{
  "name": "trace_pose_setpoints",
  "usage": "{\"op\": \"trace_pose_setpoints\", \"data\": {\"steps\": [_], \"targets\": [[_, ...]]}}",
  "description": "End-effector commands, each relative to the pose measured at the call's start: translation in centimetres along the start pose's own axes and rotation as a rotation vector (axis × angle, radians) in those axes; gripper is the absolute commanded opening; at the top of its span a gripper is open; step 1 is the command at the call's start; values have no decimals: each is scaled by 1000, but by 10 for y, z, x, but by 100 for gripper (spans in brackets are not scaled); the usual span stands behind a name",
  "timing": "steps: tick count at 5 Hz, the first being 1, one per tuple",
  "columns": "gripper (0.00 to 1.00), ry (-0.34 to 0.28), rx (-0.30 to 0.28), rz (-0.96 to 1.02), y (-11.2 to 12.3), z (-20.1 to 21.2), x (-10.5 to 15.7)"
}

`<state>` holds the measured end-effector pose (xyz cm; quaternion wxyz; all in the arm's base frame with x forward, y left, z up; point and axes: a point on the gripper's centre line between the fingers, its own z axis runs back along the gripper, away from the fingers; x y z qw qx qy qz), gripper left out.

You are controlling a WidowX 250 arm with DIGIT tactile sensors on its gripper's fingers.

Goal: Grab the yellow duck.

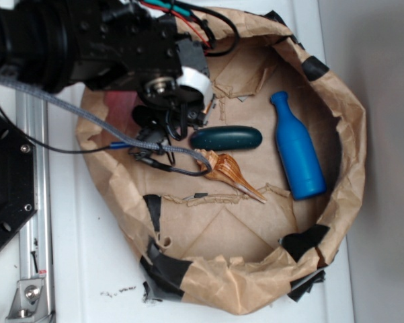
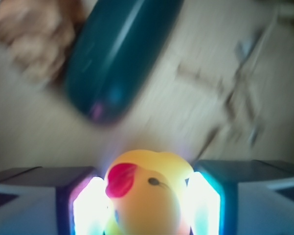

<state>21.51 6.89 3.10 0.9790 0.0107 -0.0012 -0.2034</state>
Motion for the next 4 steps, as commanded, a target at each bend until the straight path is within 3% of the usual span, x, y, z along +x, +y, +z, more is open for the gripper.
{"op": "trace_pose_setpoints", "data": {"steps": [1,2,4], "targets": [[0,-255,105,212,-8,110,39],[0,-270,89,426,-18,128,58],[0,-151,18,593,-31,124,81]]}}
